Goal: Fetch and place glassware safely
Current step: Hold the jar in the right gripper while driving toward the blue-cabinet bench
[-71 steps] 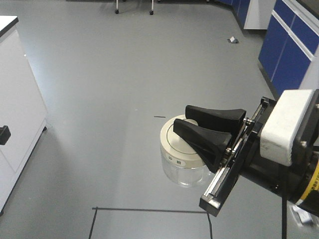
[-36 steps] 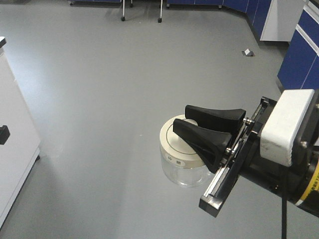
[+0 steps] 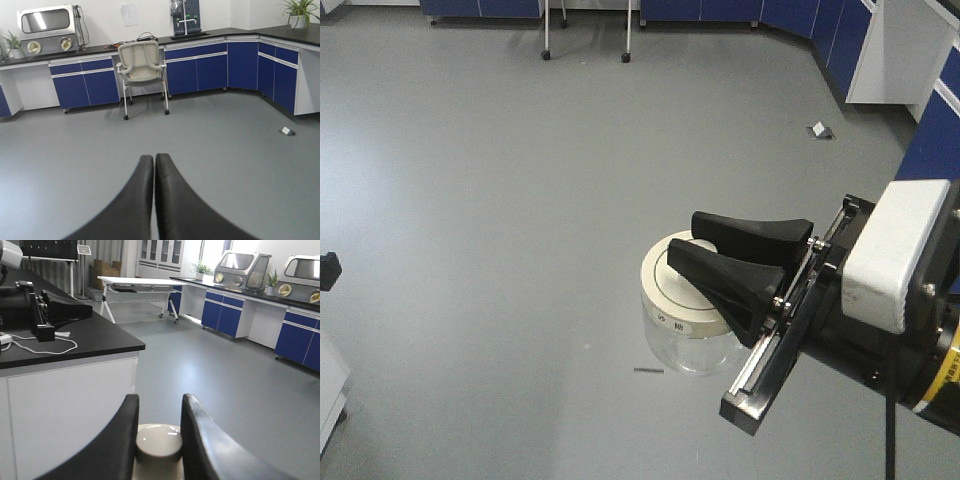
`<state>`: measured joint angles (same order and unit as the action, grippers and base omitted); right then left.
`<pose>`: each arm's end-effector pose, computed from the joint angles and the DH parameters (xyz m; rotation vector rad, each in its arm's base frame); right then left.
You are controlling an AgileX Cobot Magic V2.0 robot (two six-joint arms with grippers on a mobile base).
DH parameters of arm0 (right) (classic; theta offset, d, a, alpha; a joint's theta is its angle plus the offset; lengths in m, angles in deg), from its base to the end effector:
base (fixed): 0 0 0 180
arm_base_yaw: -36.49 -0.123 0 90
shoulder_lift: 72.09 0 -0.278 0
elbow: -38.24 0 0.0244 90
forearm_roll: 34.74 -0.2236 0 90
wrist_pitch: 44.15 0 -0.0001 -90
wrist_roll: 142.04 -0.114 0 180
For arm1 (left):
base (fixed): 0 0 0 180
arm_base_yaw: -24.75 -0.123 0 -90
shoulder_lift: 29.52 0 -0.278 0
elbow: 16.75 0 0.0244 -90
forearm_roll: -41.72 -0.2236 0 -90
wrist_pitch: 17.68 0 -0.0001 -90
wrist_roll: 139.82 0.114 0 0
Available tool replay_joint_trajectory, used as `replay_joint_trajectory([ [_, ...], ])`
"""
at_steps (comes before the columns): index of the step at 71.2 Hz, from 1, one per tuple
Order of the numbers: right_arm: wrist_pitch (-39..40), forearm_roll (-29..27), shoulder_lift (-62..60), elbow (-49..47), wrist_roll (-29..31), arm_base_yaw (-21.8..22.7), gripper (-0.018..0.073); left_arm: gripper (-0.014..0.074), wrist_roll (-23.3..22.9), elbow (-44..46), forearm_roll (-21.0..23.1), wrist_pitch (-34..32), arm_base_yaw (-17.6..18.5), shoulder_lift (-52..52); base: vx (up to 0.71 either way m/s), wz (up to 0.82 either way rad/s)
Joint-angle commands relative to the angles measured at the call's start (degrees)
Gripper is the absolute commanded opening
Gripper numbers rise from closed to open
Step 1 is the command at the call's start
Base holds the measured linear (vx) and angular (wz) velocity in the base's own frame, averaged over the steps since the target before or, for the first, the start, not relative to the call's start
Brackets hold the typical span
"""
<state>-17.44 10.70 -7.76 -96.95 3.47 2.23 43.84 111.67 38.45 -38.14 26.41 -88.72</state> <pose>0.1504 0.1466 0.3238 -0.8088 1.3798 0.6167 0.1892 -0.0078 0.3045 0.1309 1.5717 0.0535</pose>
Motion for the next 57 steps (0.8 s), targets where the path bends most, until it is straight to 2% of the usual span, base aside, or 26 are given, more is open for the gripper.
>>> replay_joint_trajectory([
  [1,4.4,-1.4,-0.9,-1.7,0.2,-0.1,-0.0003,-0.0007,-0.2,1.5,0.4,-4.1,0.4,0.5,0.61,-0.04],
  [57,4.4,-1.4,-0.9,-1.7,0.2,-0.1,-0.0003,-0.0007,-0.2,1.3,0.4,-3.9,0.4,0.5,0.64,-0.01],
])
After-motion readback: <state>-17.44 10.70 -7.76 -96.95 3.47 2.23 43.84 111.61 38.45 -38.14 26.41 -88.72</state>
